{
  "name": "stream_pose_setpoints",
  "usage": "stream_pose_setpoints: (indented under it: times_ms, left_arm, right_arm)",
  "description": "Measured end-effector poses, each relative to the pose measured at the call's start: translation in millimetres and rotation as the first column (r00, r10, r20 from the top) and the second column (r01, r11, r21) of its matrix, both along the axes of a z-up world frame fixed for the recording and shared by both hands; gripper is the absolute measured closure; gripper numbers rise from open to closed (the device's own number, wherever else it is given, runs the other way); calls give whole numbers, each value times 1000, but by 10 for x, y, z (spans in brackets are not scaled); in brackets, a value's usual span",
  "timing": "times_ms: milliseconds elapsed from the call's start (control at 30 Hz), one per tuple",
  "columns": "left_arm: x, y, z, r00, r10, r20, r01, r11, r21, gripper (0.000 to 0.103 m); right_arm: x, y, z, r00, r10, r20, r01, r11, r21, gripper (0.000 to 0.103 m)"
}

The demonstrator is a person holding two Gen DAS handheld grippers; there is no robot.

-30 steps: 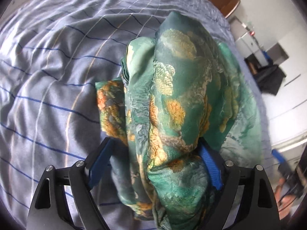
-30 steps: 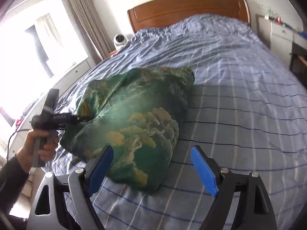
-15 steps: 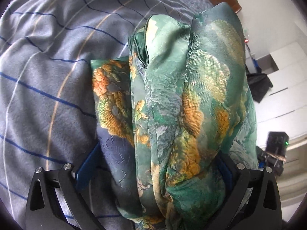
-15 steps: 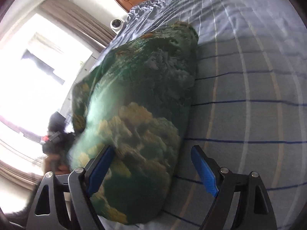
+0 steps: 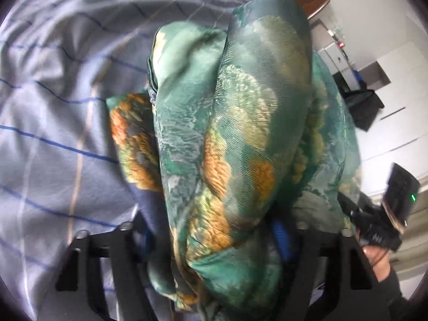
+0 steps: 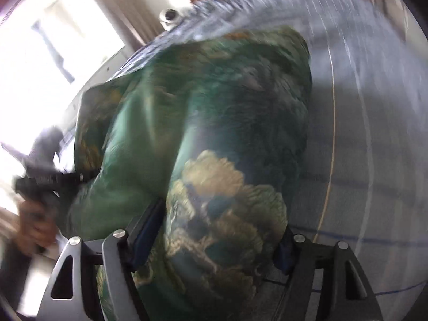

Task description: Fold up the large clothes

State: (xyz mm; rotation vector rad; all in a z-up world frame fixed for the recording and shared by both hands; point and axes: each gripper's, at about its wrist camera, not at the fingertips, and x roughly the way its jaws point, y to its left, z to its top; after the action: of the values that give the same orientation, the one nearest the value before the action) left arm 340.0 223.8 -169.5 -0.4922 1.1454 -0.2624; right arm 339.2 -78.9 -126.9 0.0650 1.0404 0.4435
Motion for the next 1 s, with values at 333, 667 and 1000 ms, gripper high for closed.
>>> stream_pose_setpoints:
  times_ms: [333, 667, 1000]
  left_arm:
    - [-37, -143, 547, 985, 16, 175, -18, 1000, 11, 45]
    - [941, -462, 559, 973, -16, 230, 5, 999, 47, 42]
    - [1139, -143, -56, 987, 49, 155, -51, 999, 11, 5]
  right_arm:
    - [-395, 132, 780, 942, 69, 329, -45, 996, -79, 35]
    - [297, -233, 837, 938, -29, 346, 24, 1000, 20, 35]
    - [991, -927, -353, 969, -234, -79, 246, 932, 265, 12]
